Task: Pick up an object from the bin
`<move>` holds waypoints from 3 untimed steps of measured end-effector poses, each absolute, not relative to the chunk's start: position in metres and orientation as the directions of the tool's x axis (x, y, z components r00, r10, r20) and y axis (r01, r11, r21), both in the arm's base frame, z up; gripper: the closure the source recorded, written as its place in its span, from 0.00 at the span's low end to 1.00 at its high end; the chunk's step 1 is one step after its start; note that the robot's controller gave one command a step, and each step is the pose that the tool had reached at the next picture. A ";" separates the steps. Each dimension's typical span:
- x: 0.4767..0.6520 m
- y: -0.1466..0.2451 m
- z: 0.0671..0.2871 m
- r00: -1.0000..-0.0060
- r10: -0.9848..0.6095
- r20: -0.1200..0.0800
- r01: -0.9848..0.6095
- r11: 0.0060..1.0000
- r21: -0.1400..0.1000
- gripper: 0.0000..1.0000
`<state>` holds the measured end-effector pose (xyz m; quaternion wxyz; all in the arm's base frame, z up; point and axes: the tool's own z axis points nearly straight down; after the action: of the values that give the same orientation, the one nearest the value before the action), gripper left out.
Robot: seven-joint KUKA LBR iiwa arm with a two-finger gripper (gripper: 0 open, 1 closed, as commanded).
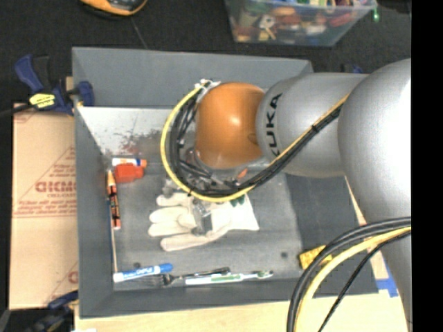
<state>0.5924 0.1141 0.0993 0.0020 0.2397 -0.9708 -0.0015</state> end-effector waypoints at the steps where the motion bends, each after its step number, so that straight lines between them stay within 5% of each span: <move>1: 0.578 0.122 0.072 -0.910 -0.415 -0.013 -0.415 0.910 0.001 0.00; 2: 0.589 0.133 0.073 -0.775 -0.632 -0.014 -0.632 0.775 -0.002 1.00; 3: 0.589 0.133 0.073 -0.775 -0.632 -0.014 -0.632 0.775 -0.002 1.00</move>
Offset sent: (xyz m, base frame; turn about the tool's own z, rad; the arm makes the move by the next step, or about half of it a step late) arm -0.0058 0.0187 -0.0293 -0.2051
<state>0.5893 0.1329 0.0727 -0.0070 0.3352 -0.9421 -0.0017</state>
